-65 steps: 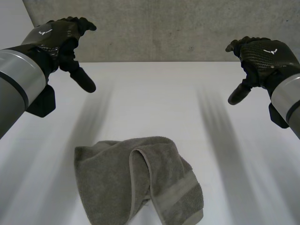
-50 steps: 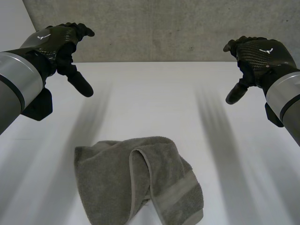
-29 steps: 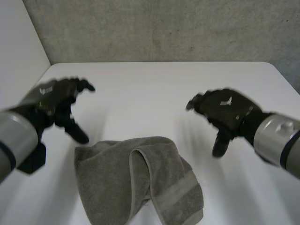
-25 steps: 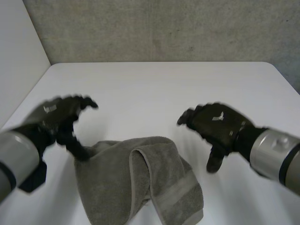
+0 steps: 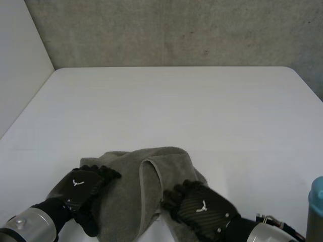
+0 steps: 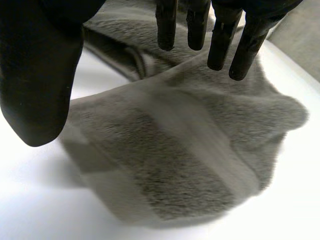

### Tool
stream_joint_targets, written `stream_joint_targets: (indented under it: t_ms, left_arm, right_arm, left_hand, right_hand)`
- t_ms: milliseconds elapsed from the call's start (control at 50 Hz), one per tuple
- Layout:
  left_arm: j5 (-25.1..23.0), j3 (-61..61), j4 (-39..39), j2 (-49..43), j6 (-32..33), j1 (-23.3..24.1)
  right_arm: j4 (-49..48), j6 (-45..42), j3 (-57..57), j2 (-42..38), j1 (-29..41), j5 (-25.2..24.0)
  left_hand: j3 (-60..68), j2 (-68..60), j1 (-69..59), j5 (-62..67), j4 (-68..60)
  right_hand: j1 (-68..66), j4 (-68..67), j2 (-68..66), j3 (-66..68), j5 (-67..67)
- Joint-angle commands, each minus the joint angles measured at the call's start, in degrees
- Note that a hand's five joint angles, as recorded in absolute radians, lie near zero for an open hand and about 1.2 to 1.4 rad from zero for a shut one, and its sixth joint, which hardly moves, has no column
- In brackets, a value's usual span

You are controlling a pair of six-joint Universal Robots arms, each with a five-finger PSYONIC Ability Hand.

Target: Fold the laundry

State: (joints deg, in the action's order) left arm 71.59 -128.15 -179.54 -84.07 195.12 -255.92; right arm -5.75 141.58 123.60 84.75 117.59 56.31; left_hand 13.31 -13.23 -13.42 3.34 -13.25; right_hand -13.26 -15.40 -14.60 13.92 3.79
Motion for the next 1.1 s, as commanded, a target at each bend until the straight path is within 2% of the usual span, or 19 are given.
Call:
stream_joint_targets:
  t_ms: [20, 200, 380, 480, 600, 640, 700, 740, 760, 780, 820, 840, 880, 920, 980, 1020, 1040, 1080, 1100]
  left_arm:
    - [-1.19, -2.19, -5.37, -2.76, 0.52, -0.2]
    - [-1.19, -2.37, -13.02, -8.64, 0.7, -0.11]
    - [-0.92, 0.53, -14.08, -13.93, 0.7, -0.19]
    - [-0.92, 2.47, -14.08, -15.68, 0.7, -0.19]
    - [-0.92, 4.93, -14.17, -16.21, 0.52, -0.19]
    - [-0.92, 6.41, -14.69, -16.21, 0.0, -0.19]
    - [-0.92, 7.13, -15.05, -16.21, -0.1, -0.11]
    - [-1.01, 9.14, -15.22, -16.04, -0.18, -0.02]
    - [-1.01, 9.15, -15.22, -16.03, -0.18, -0.02]
    - [-0.93, 10.89, -15.31, -16.03, -0.18, 0.24]
    - [-0.92, 13.1, -15.22, -16.03, -0.27, 0.68]
    - [-0.92, 15.45, -15.14, -16.03, -0.36, 0.77]
    - [-0.84, 18.82, -14.87, -16.03, -0.53, 0.95]
    - [-0.75, 28.25, -14.52, -16.04, -2.89, 1.73]
    - [-0.57, 34.02, -14.43, -15.95, -5.72, 2.27]
    - [-0.57, 43.73, -14.17, -15.34, -12.28, 2.53]
    - [-0.57, 43.78, -14.17, -15.33, -12.31, 2.53]
    - [-0.66, 50.69, -14.17, -14.98, -20.01, 2.01]
    - [-0.66, 50.72, -14.17, -14.98, -20.05, 2.0]
  right_arm:
    - [-2.5, -0.87, 0.68, -3.27, 1.5, 0.38]
    - [-5.93, -0.7, 0.59, -5.3, 1.77, 1.17]
    - [-8.84, -0.61, 0.33, -5.92, 1.77, 3.19]
    - [-9.54, -0.43, -0.46, -7.23, 1.77, 3.54]
    - [-10.07, -0.43, -1.78, -9.52, 1.68, 4.42]
    - [-10.24, -0.26, -2.92, -10.31, 1.33, 5.73]
    - [-10.68, -0.08, -3.45, -10.22, 1.24, 6.62]
    - [-11.91, 0.71, -5.28, -9.52, 1.06, 8.63]
    - [-11.92, 0.71, -5.3, -9.52, 1.06, 8.64]
    - [-12.52, 1.41, -6.78, -9.26, 1.15, 9.95]
    - [-13.14, 2.63, -8.7, -8.73, 1.15, 11.44]
    - [-13.15, 2.65, -8.72, -8.73, 1.15, 11.45]
    - [-14.72, 5.97, -15.89, -6.89, 1.24, 14.95]
    - [-15.34, 6.94, -19.85, -6.1, 1.24, 15.58]
    - [-17.8, 8.27, -25.95, -4.77, 1.24, 15.41]
    - [-24.01, 9.76, -29.28, -2.24, 1.06, 15.15]
    - [-24.04, 9.76, -29.29, -2.22, 1.06, 15.15]
    - [-27.82, 10.82, -29.82, -0.29, 0.89, 14.97]
    - [-31.48, 12.12, -29.73, 1.28, 0.45, 14.8]
  left_hand:
    - [0.6, -0.69, -0.49, 0.58, -0.66]
    - [1.61, -1.7, -1.5, 1.59, -1.67]
    - [6.32, -6.41, -6.21, 6.3, -6.38]
    - [12.55, -12.63, -12.44, 12.52, -12.61]
    - [28.02, -28.11, -27.91, 28.0, -28.08]
    - [36.72, -36.81, -36.61, 36.7, -36.78]
    - [40.64, -40.72, -40.53, 40.61, -40.7]
    - [47.01, -47.09, -46.9, 46.98, -47.07]
    - [47.03, -47.12, -46.92, 47.0, -47.09]
    - [47.7, -47.78, -47.59, 47.67, -47.76]
    - [48.54, -48.63, -48.43, 48.52, -48.6]
    - [49.71, -49.8, -49.6, 49.68, -49.77]
    - [50.73, -50.82, -50.62, 50.71, -50.79]
    - [51.4, -51.49, -51.29, 51.38, -51.46]
    - [51.4, -51.49, -51.29, 51.38, -51.46]
    - [51.07, -51.16, -50.96, 51.04, -51.13]
    - [51.07, -51.15, -50.96, 51.04, -51.13]
    - [50.73, -50.82, -50.62, 50.71, -50.79]
    - [50.73, -50.82, -50.62, 50.71, -50.79]
  right_hand:
    - [2.68, 4.82, 4.01, -3.33, -3.21]
    - [-4.37, -2.23, -3.04, 3.72, 3.84]
    - [-10.78, -8.64, -9.45, 10.13, 10.25]
    - [-15.33, -13.18, -13.99, 14.67, 14.79]
    - [-19.87, -17.72, -18.53, 19.21, 19.33]
    - [-26.55, -24.41, -25.22, 25.9, 26.02]
    - [-32.82, -30.68, -31.48, 32.16, 32.29]
    - [-48.54, -46.4, -47.21, 47.89, 48.01]
    - [-48.63, -46.49, -47.29, 47.98, 48.1]
    - [-57.62, -55.48, -56.29, 56.97, 57.09]
    - [-66.65, -64.51, -65.31, 65.99, 66.11]
    - [-66.74, -64.59, -65.4, 66.08, 66.2]
    - [-66.74, -64.6, -65.4, 66.08, 66.21]
    - [-66.74, -64.6, -65.4, 66.08, 66.21]
    - [-66.74, -64.6, -65.4, 66.08, 66.21]
    - [-66.74, -64.6, -65.4, 66.08, 66.21]
    - [-66.74, -64.6, -65.4, 66.08, 66.21]
    - [-66.74, -64.6, -65.4, 66.08, 66.21]
    - [-66.74, -64.6, -65.4, 66.08, 66.21]
